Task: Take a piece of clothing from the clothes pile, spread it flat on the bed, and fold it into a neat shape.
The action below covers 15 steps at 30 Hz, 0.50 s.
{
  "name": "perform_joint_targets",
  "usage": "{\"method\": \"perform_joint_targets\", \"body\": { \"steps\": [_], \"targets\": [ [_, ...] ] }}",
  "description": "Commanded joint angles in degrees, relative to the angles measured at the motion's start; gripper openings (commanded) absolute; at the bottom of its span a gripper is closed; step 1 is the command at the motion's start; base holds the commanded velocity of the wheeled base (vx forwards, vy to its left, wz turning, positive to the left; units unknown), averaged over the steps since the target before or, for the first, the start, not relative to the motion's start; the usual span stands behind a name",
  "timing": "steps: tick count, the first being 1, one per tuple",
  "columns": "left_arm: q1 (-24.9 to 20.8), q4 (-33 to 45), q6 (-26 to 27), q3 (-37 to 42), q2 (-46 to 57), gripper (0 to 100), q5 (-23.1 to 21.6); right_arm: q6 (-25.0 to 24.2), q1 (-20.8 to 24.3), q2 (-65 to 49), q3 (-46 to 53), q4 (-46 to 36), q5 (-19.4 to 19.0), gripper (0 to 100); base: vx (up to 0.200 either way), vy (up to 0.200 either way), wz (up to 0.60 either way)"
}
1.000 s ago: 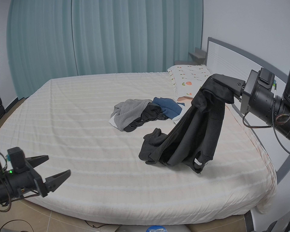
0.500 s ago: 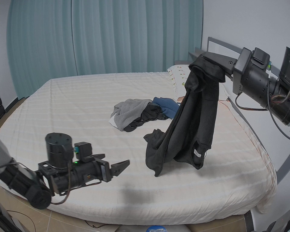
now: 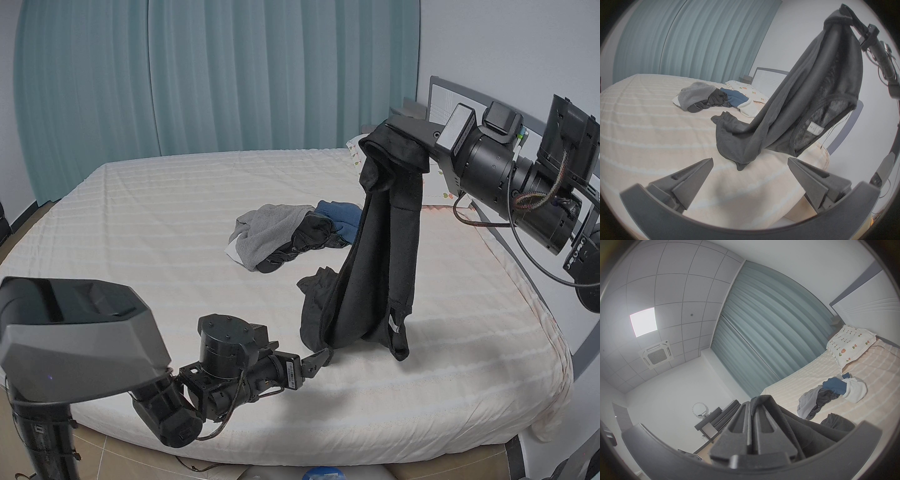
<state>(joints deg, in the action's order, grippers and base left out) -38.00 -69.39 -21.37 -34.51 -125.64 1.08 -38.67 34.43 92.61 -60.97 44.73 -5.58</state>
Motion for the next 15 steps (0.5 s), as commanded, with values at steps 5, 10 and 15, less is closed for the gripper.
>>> {"method": "perform_joint_targets", "body": {
  "steps": [5, 10, 15],
  "targets": [
    [-0.3, -3.8, 0.0, -4.2, -10.5, 100, 0.4, 0.2, -1.9, 0.0, -1.4, -0.2, 0.0, 0, 0.000, 0.000, 0.00],
    [-0.3, -4.9, 0.0, -9.9, -15.8, 100, 1.6, 0.2, -1.9, -0.2, -1.7, -0.2, 0.0, 0, 0.000, 0.000, 0.00],
    [-0.3, -4.7, 0.1, -14.2, -19.7, 100, 3.5, 0.2, -2.2, -0.2, -2.1, -0.2, -0.1, 0, 0.000, 0.000, 0.00]
  ]
}}
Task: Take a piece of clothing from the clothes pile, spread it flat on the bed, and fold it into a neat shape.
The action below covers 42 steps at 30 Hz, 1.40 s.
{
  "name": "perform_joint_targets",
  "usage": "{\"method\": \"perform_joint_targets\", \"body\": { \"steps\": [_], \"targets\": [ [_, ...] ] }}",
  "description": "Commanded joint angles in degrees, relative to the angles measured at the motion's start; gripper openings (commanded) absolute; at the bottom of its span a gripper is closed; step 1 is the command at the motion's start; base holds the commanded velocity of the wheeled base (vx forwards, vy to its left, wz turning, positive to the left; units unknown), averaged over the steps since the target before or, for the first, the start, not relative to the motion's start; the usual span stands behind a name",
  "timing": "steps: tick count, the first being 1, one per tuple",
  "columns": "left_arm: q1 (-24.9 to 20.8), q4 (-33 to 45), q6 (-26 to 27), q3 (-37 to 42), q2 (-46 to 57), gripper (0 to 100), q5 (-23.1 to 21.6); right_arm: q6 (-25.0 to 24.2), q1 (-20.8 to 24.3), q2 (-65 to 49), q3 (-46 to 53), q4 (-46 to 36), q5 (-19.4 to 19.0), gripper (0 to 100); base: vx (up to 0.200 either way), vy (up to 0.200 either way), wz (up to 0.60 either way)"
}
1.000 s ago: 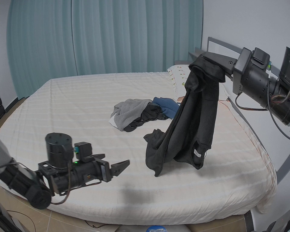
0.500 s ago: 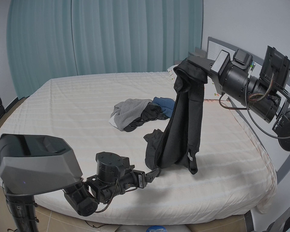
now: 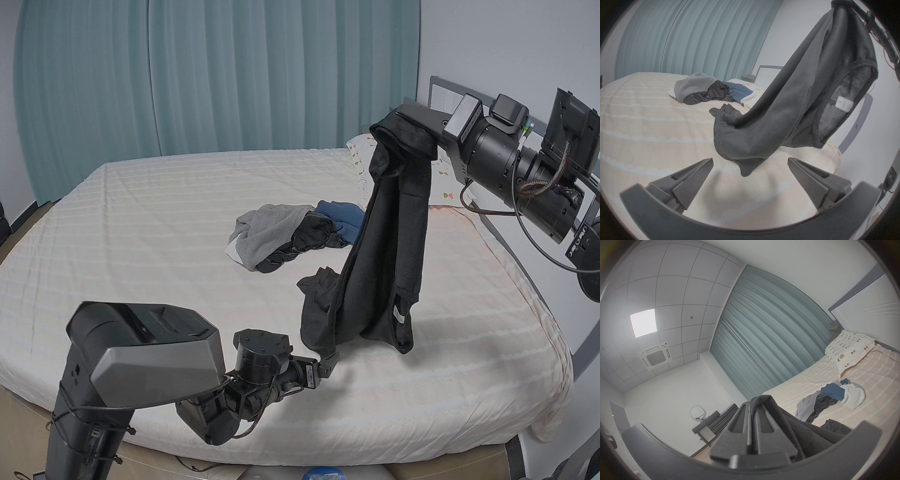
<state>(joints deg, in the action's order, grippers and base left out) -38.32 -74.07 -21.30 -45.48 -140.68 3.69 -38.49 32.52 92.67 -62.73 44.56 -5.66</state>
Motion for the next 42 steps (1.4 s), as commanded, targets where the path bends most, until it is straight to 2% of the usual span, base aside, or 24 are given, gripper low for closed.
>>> {"method": "perform_joint_targets", "body": {
  "steps": [1, 6, 7, 11, 15, 18, 23, 28, 29, 30, 31, 32, 35, 37, 38, 42],
  "targets": [
    [-0.1, 0.2, 0.1, -5.3, -6.6, 100, 2.4, 0.0, -1.0, -0.4, -0.4, 0.0, -0.6, 0, 0.000, 0.000, 0.00],
    [0.3, 0.4, 0.0, -10.9, -9.1, 100, 5.4, -0.2, -2.6, -0.2, 0.0, 0.0, -0.8, 0, 0.000, 0.000, 0.00],
    [0.3, 0.4, 0.0, -11.0, -9.2, 0, 5.4, -0.2, -2.6, -0.2, 0.0, 0.0, -0.8, 0, 0.000, 0.000, 0.00],
    [0.9, 0.3, -0.1, -12.3, -9.8, 0, 8.9, -0.4, -4.1, 0.1, 0.6, 0.0, -0.9, 0, 0.000, 0.000, 0.00],
    [2.4, -0.2, -0.3, -8.5, -7.9, 0, 10.9, -0.6, -6.2, 1.0, 0.6, 0.1, -1.7, 0, 0.000, 0.000, 0.00],
    [3.9, 0.2, -0.9, -3.7, -0.4, 0, 10.9, -0.8, -7.2, 2.5, 1.3, 0.2, -2.1, 0, 0.000, 0.000, 0.00],
    [5.2, 2.1, -1.3, -3.1, 9.8, 0, 11.2, -0.9, -7.7, 5.9, 2.5, 0.4, -2.1, 0, 0.000, 0.000, 0.00],
    [5.6, 6.3, -4.3, -4.4, 17.6, 0, 11.2, -0.8, -7.0, 9.5, 2.5, 0.2, -1.4, 0, 0.000, 0.000, 0.00],
    [6.7, 12.8, -5.6, -7.3, 22.1, 0, 11.1, -0.7, -6.0, 11.3, 1.7, 0.1, -0.9, 0, 0.000, 0.000, 0.00],
    [6.7, 12.8, -5.6, -7.3, 22.1, 0, 11.1, -0.7, -6.0, 11.3, 1.7, 0.1, -0.9, 0, 0.000, 0.000, 0.00],
    [7.6, 18.0, -7.9, -10.4, 25.4, 0, 11.0, -0.6, -5.7, 12.2, 0.8, 0.2, -0.7, 0, 0.000, 0.000, 0.00],
    [7.6, 18.9, -8.4, -11.0, 26.0, 0, 11.0, -0.6, -5.7, 12.3, 0.6, 0.1, -0.6, 0, 0.000, 0.000, 0.00],
    [9.2, 30.8, -14.0, -18.8, 32.5, 0, 10.2, -0.8, -6.9, 12.8, -5.3, 0.4, 0.7, 0, 0.000, 0.000, 0.00],
    [9.3, 32.5, -14.6, -19.6, 33.1, 0, 10.1, -0.8, -7.1, 12.9, -6.2, 0.5, 0.9, 0, 0.000, 0.000, 0.00],
    [9.6, 38.7, -16.0, -21.8, 35.7, 0, 9.8, -0.8, -8.8, 13.1, -10.0, 1.0, 1.9, 0, 0.000, 0.000, 0.00],
    [9.5, 39.0, -19.5, -18.1, 37.2, 0, 9.4, -0.9, -9.9, 12.5, -9.3, 0.3, 2.1, 0, 0.000, 0.000, 0.00]
  ]
}}
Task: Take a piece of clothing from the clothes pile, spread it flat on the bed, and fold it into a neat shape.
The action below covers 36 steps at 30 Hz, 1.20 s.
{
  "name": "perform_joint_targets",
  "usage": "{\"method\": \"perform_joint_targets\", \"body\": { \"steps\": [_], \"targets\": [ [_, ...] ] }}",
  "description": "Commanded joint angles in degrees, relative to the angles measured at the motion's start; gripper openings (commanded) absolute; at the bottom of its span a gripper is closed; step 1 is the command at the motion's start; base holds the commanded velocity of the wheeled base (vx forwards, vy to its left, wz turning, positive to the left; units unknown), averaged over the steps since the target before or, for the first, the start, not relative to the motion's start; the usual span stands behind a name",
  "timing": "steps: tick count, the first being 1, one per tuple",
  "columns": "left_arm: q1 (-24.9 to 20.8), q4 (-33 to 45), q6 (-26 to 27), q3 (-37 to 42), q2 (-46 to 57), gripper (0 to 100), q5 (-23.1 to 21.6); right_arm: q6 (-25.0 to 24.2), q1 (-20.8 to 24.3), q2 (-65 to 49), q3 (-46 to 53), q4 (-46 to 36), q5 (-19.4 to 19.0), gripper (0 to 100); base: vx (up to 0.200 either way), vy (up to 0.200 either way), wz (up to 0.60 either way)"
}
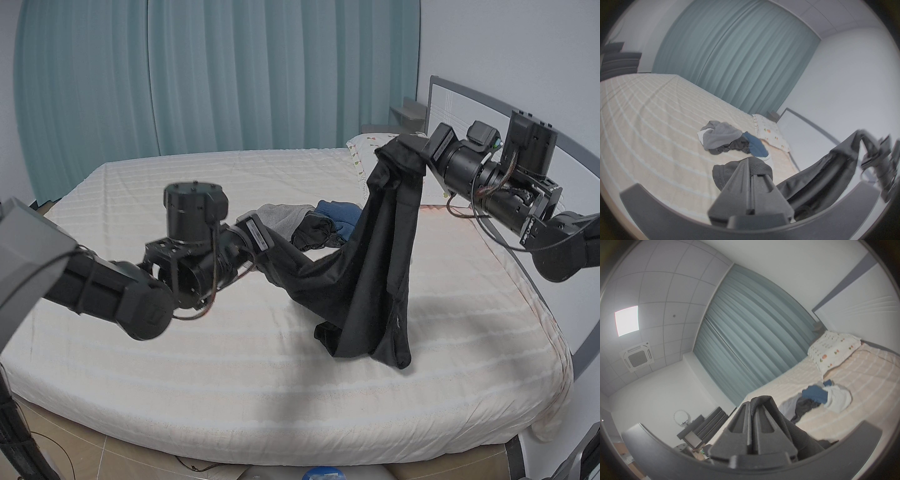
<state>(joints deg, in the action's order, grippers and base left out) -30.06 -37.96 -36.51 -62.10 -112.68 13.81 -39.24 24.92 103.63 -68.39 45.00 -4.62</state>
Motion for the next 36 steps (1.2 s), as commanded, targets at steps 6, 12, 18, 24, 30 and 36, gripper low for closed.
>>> {"method": "perform_joint_targets", "body": {
  "steps": [6, 12, 18, 24, 30, 36],
  "targets": [
    [1.3, -1.5, -6.4, 13.3, 8.7, 0, -8.5, -2.2, -1.3, 2.5, 12.7, 2.6, 0.7, 0, 0.000, 0.000, 0.00],
    [0.6, -6.2, -8.5, 20.1, 7.8, 0, -10.4, -6.1, 0.4, 3.2, 20.0, 4.4, 1.1, 0, 0.000, 0.000, 0.00],
    [-0.5, -7.0, -12.1, 22.8, 7.6, 0, -11.3, -6.8, 2.6, 3.7, 23.0, 4.7, 2.1, 0, 0.000, 0.000, 0.00],
    [-1.1, -7.0, -14.6, 24.9, 7.1, 0, -12.2, -10.2, 2.0, 2.6, 28.4, 5.7, 1.6, 0, -0.100, 0.000, 0.00],
    [-1.1, -7.0, -18.2, 25.4, 5.4, 0, -12.9, -10.9, 2.0, 3.5, 30.4, 11.6, 2.1, 0, -0.100, 0.000, 0.00],
    [-1.5, -7.7, -22.8, 24.6, 4.8, 0, -12.9, -10.9, 1.6, 4.4, 30.5, 11.7, 1.7, 0, 0.000, 0.000, 0.00]
  ]
}}
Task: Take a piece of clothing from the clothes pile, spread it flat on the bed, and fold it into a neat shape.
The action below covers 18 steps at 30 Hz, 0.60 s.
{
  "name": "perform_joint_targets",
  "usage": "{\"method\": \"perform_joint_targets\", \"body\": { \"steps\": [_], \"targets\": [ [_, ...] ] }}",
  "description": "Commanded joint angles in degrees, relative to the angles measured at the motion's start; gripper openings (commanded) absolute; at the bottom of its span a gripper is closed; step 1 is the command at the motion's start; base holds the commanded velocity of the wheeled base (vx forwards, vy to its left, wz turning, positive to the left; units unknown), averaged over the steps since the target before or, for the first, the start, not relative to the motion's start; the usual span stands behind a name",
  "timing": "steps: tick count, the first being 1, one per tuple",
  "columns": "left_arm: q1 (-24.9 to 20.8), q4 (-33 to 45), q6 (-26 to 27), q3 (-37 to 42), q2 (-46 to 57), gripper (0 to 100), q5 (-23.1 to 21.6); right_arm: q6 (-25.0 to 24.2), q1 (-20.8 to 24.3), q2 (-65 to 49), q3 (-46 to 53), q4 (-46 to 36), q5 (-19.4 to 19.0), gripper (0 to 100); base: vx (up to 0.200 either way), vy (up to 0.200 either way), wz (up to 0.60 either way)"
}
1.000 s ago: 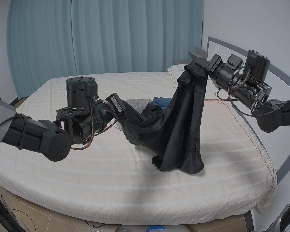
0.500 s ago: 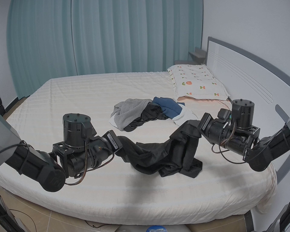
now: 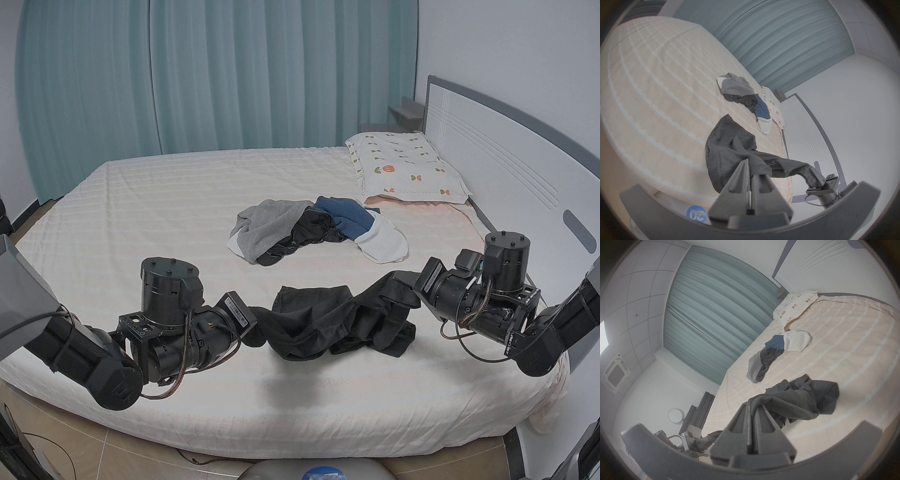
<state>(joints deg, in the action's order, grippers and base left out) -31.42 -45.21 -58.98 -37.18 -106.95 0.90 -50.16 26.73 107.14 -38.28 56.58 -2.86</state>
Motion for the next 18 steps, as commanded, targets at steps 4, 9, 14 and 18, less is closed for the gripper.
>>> {"method": "perform_joint_targets", "body": {
  "steps": [4, 9, 14, 18],
  "targets": [
    [0.6, -1.3, -0.6, -0.9, -1.7, 0, 0.1, 0.0, -0.2, 1.3, 0.4, 0.2, -0.1, 0, 0.000, 0.000, 0.00],
    [1.2, -1.2, -0.6, -1.0, -1.4, 0, 0.3, 0.1, 0.0, 1.3, 0.3, 0.3, 0.2, 0, 0.000, 0.120, 0.00],
    [1.9, -1.2, -0.4, -0.9, -1.1, 0, 0.4, 0.2, 0.2, 1.2, 0.0, 0.2, 0.9, 0, 0.000, 0.200, 0.00],
    [2.2, -1.3, -0.2, -0.8, -0.3, 0, 0.5, 0.3, 0.1, 1.3, -0.4, 0.2, 2.7, 0, 0.000, 0.200, 0.00]
  ]
}}
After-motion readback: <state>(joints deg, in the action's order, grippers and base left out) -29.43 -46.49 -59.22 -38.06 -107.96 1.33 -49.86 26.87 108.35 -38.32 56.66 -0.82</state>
